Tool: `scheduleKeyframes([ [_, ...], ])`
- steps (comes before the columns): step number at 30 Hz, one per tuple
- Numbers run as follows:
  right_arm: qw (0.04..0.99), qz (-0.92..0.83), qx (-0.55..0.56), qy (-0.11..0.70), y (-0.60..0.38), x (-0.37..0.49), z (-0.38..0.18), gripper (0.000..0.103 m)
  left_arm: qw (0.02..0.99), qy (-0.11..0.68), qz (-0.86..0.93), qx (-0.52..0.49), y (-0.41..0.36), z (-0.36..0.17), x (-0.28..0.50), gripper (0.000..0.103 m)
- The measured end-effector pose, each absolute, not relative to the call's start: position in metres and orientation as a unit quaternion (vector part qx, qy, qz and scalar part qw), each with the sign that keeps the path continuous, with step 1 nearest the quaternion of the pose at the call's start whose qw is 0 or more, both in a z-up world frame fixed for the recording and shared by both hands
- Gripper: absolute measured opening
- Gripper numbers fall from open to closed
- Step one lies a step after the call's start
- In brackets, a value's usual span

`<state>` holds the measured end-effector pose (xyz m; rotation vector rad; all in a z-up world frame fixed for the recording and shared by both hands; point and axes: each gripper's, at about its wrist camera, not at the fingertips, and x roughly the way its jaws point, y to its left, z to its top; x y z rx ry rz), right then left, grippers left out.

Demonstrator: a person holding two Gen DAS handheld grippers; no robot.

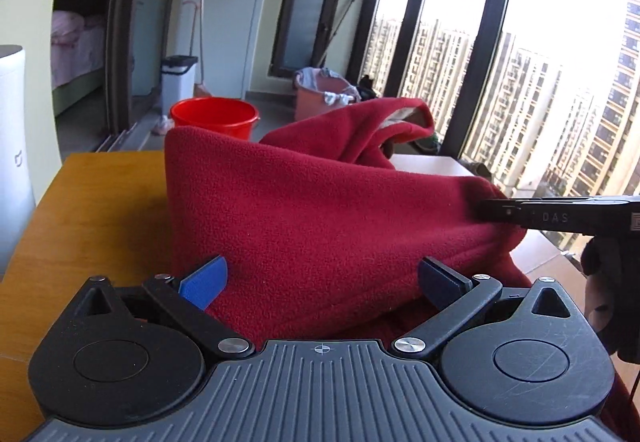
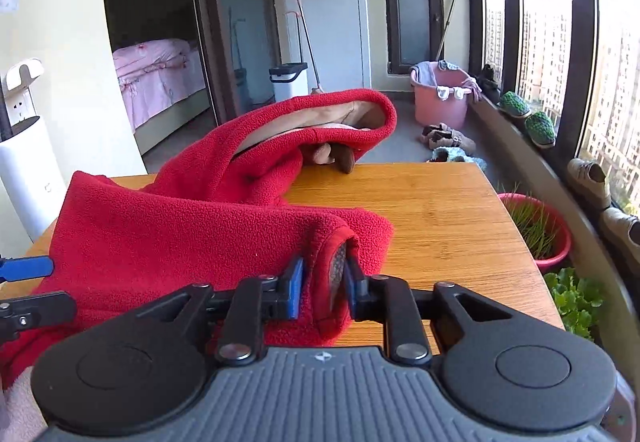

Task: Fold clothes

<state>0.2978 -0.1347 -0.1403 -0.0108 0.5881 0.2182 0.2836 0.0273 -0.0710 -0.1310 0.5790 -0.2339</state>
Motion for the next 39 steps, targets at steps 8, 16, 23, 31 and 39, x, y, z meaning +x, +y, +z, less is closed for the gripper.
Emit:
scheduleKeyframes([
  [8,0.956,0.157,0.013,0.246,-0.11,0.256,-0.118,0.05,0.948,0.292,-0.109,-0.068,0.035,-0.075,0.284,0.103],
  [16,0.924,0.224,-0.002,0.311,-0.068,0.239,-0.149,0.077,0.956,0.271,-0.056,-0.092,0.063,-0.07,0.267,0.103],
  [23,0.897,0.245,-0.068,0.362,-0.035,0.247,-0.169,0.103,0.93,0.312,-0.046,-0.188,0.096,-0.086,0.276,0.103],
  [31,0.907,0.239,-0.16,0.308,-0.019,0.226,-0.174,0.103,0.932,0.314,-0.043,-0.178,0.093,-0.087,0.277,0.103],
  [39,0.913,0.222,-0.081,0.334,-0.011,0.242,-0.179,0.103,0.932,0.315,-0.044,-0.174,0.089,-0.087,0.279,0.103],
])
